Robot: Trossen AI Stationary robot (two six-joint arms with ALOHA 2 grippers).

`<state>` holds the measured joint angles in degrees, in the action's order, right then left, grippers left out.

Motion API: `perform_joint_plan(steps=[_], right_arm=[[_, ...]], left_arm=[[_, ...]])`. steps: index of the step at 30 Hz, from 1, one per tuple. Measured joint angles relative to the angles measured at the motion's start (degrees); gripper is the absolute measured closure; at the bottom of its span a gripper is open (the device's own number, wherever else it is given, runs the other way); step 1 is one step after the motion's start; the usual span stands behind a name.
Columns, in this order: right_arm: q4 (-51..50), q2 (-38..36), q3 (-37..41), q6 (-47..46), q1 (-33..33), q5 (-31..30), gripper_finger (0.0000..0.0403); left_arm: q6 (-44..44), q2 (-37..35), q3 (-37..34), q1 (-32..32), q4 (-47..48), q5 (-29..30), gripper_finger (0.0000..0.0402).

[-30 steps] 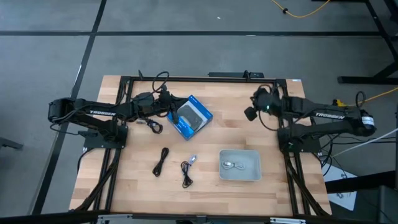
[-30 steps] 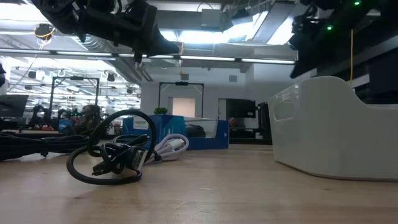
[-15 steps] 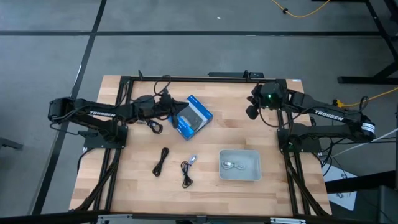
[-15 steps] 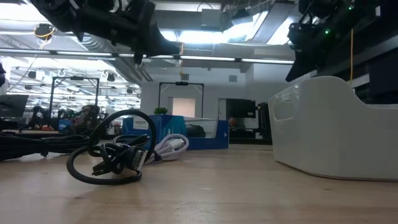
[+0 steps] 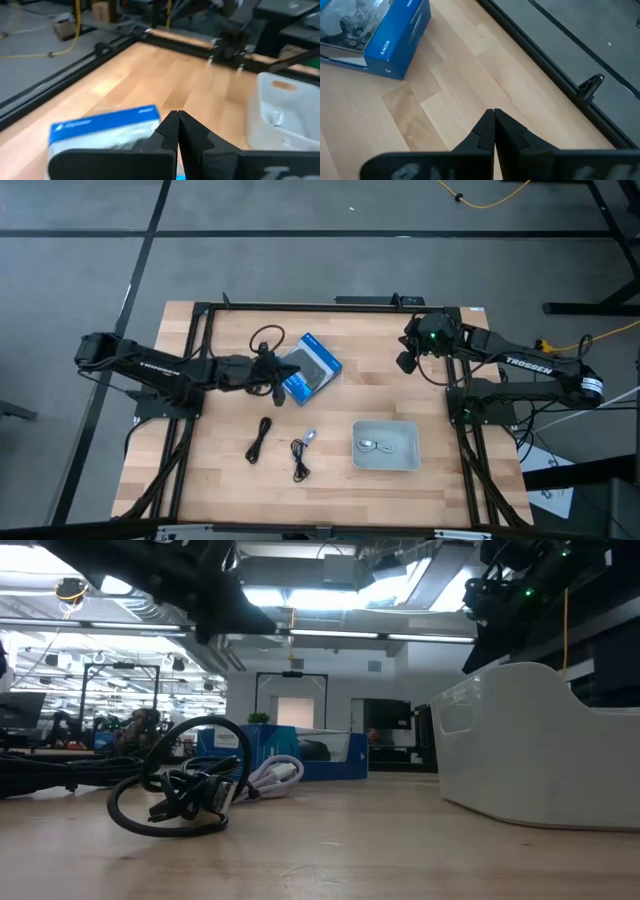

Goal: Pick and place USB-C Cables
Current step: Put the bottom left black usb cable into the gray bin

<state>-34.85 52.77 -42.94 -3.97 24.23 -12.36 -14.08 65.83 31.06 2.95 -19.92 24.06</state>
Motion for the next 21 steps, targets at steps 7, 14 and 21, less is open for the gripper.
perform_joint_plan(steps=[7, 14, 21], right_arm=[[0.08, 0.0, 0.0, 0.0, 0.0, -0.02, 0.0396], [0.2, 0.0, 0.0, 0.02, -0.02, -0.02, 0.0396], [0.21, 0.0, 0.0, 0.17, -0.02, -0.02, 0.0395]], left_arm=[[-4.75, -1.03, 4.6, 4.38, 13.28, 5.57, 0.0401], [-14.09, -0.49, 19.62, 8.53, 42.22, 5.42, 0.0401], [-25.61, -0.53, 23.36, 10.19, 59.65, 3.13, 0.0401]])
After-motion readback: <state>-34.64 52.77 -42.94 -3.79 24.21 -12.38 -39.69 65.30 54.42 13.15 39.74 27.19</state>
